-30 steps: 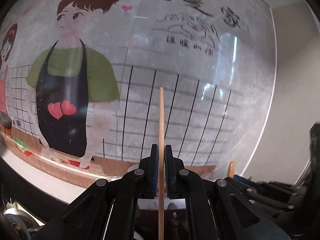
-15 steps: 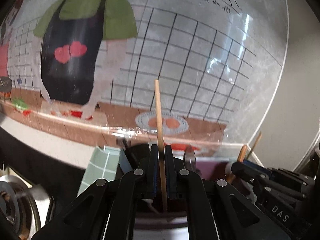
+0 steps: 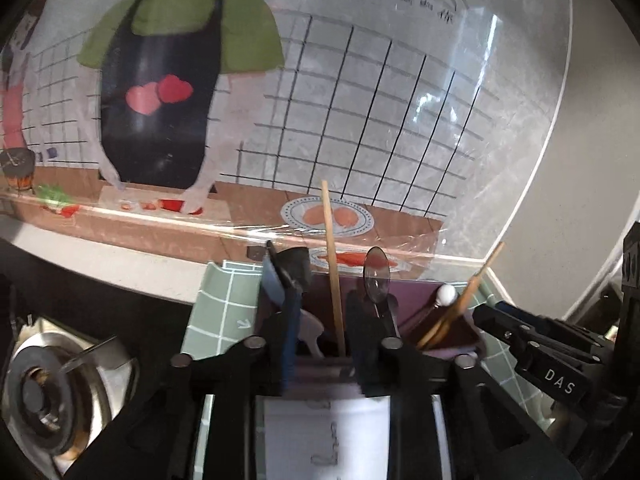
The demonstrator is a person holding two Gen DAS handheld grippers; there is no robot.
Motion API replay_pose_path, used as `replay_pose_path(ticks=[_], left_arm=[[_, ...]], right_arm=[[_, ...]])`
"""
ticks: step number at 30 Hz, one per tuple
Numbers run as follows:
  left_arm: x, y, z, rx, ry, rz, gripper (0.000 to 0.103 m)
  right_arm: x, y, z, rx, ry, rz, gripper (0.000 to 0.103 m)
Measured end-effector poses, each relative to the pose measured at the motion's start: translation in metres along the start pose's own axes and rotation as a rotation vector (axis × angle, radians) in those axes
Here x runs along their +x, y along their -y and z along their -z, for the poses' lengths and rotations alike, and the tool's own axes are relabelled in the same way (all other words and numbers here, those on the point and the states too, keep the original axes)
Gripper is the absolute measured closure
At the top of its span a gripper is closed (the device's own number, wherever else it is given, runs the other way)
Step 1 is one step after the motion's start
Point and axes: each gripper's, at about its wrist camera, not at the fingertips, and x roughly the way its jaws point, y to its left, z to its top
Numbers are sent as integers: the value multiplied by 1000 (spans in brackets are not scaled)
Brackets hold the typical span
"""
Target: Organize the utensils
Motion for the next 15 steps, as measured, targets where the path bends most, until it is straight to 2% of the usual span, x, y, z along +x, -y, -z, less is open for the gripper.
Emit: replay_pose_path(ticks=[2,3,6,7,8,11,13,15], left_arm=[[-23,-3,3,-6,20,-3,74],[-34,-3,4,-1,29,-10,73],[-74,-1,16,15,59,-54,57],[-84,0,21,18,66,-67,49],[-96,2,29,28,72,-86,45],[-128,11,60,97,56,-128,45],[-145,18,78,135,57,-122,45],[-166,25,97,156,69,-120,45]], right_arm=[[-22,-2,5,-12,29,22,55],[-31,-2,7,-16,39,29,53],[-73,-1,25,-3,78,33,46],[-85,-1,32,2,88,37,39],[-96,0,39,9,99,44,32],[-134,-1,64,19,142,73,16],[-157,-3,82,20,167,90,5],[-173,-5,95,16,173,95,0]])
